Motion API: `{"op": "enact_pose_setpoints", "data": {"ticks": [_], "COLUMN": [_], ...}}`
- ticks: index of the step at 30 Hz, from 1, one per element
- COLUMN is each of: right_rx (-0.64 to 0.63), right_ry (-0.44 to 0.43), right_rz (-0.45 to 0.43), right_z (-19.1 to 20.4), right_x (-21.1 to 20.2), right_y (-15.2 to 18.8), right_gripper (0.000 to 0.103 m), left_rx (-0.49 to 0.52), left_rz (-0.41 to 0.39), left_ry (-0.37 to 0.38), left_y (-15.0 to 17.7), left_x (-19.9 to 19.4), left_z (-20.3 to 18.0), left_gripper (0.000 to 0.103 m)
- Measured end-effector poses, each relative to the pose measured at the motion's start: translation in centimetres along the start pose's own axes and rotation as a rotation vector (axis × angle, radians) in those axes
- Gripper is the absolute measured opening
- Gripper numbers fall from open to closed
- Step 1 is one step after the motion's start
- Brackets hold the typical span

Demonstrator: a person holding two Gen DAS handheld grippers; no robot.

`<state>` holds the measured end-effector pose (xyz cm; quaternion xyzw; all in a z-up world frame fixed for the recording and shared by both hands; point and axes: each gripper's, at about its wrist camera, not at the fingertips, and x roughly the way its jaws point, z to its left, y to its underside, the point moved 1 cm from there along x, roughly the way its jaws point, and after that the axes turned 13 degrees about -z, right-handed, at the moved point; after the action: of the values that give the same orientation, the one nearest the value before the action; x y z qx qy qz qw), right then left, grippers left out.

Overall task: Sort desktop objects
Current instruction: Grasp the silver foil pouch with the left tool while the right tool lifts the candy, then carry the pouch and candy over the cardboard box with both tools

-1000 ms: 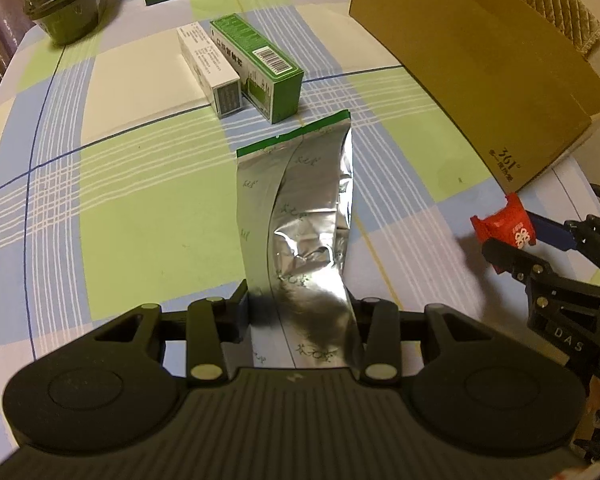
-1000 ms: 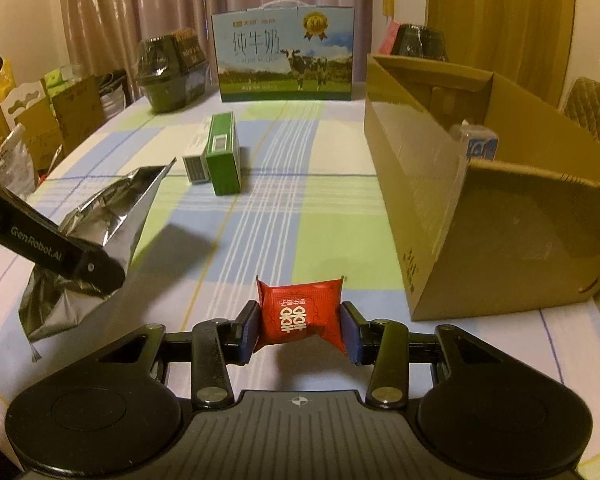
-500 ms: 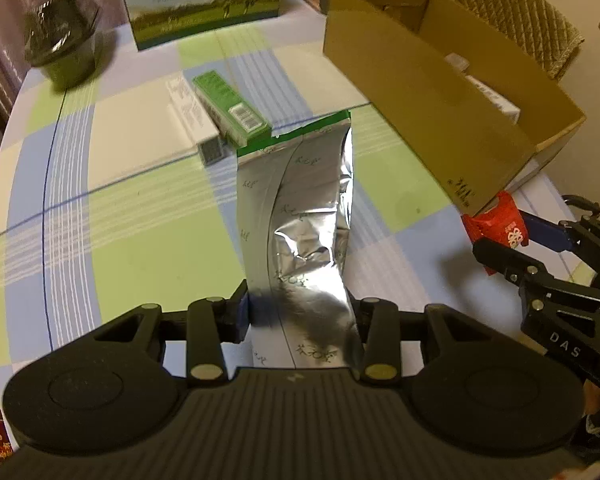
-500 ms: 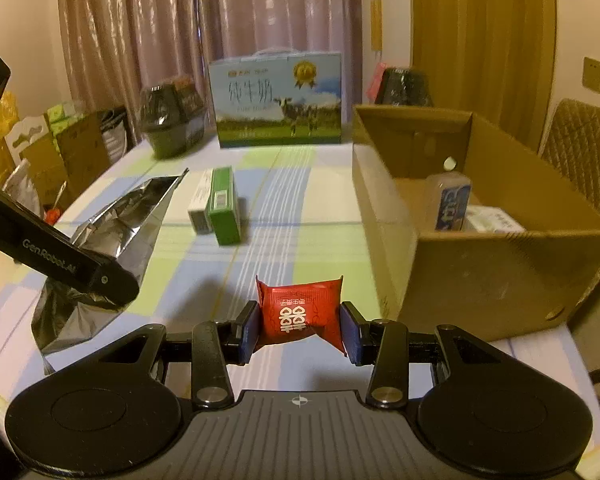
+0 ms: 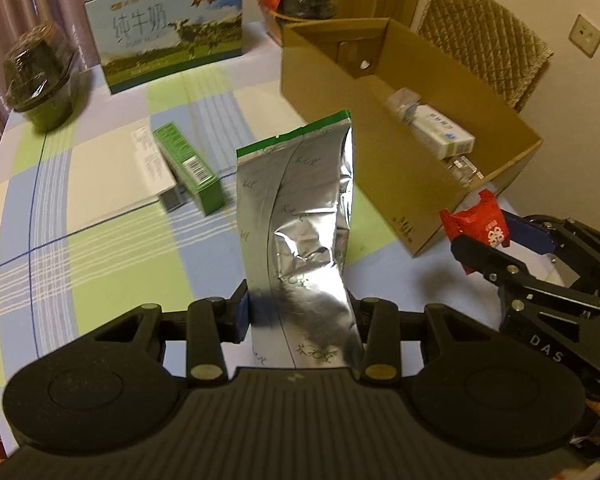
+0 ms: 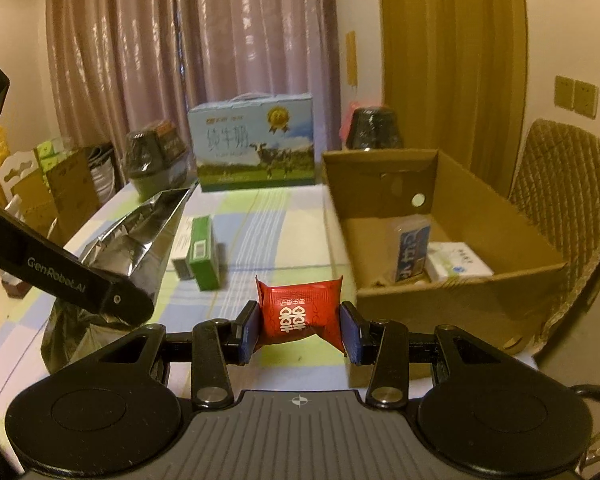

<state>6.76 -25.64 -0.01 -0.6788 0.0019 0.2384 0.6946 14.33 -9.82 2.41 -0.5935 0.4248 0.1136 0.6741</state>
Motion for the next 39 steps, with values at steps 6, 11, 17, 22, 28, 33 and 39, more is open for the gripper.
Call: {"op": "enact_pose_setpoints", "data": {"ticks": [6, 11, 17, 22, 28, 33, 39], "right_rx": [0.009, 0.011, 0.015, 0.026, 0.044, 0.057, 0.069], "right_ry": [0.044, 0.087, 0.125, 0.151, 0.162, 0.162, 0.166], "right_rz": [-0.05, -0.077, -0.102, -0.112, -0.108, -0.104, -0.1], "right_z": [-2.5, -5.3, -9.2, -12.5, -15.3, -16.5, -17.3], "right_x": [-0.6, -0.3, 0.6, 1.5, 2.9, 4.0, 4.9], "right_y": [-1.7, -3.1, -4.9, -5.8, -6.5, -6.8, -6.7], "right_gripper": [0.04, 0.04, 0.04, 0.04, 0.04, 0.04, 0.04], "left_rx": [0.002, -0.027, -0.039, -0.064, -0.132, -0.193, -0.2], "left_rz": [-0.021, -0.041, -0.067, -0.085, -0.098, -0.098, -0.091], "left_ry": [0.046, 0.085, 0.116, 0.133, 0.134, 0.116, 0.106], "left_y": [-1.9, -4.3, -7.6, -10.4, -13.0, -14.3, -14.8], "left_x": [0.3, 1.2, 3.0, 4.9, 7.4, 9.5, 11.3], "left_z": [-2.4, -4.4, -7.6, -9.9, -11.4, -11.5, -11.7], "left_gripper": [0.035, 0.035, 0.035, 0.035, 0.035, 0.035, 0.036]}}
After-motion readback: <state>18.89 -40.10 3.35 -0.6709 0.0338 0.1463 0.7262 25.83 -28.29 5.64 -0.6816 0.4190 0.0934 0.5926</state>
